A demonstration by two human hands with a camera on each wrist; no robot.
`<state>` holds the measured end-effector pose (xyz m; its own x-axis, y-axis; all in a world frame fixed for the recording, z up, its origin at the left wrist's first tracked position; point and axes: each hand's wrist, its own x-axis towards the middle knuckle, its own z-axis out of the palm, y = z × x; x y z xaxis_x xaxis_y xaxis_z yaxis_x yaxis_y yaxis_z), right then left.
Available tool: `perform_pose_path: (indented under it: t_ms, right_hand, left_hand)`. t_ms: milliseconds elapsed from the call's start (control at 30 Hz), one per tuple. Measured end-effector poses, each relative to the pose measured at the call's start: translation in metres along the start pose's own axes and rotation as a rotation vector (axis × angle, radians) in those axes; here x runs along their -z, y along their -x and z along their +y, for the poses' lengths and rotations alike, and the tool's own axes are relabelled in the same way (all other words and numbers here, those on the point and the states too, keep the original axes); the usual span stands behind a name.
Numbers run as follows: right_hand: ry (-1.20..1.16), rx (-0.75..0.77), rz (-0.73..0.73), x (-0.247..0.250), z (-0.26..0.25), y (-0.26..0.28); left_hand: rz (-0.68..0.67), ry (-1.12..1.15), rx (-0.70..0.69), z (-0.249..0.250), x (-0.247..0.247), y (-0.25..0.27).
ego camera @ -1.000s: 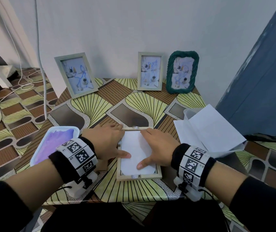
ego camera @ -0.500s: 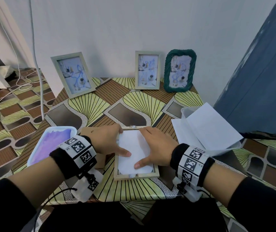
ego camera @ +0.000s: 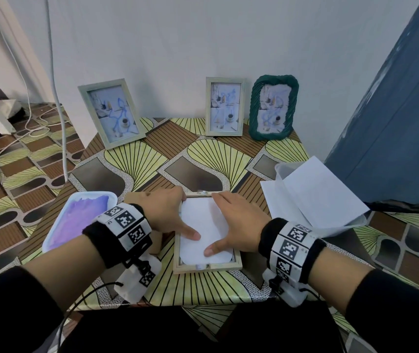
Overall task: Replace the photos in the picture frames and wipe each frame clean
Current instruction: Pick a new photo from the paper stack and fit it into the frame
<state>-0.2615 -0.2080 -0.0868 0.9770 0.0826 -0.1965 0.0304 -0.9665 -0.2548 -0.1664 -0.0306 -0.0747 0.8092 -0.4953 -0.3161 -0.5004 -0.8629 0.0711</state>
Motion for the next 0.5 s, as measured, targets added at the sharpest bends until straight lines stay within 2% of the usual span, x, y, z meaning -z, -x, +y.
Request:
perform_pose_path:
  t_ms: [500]
  right_hand:
    - [-0.12, 0.022, -0.006, 0.0042, 0.0063, 0.0023]
  left_hand:
    - [0.034, 0.156, 0.026, 0.0022, 0.0012, -0.0004]
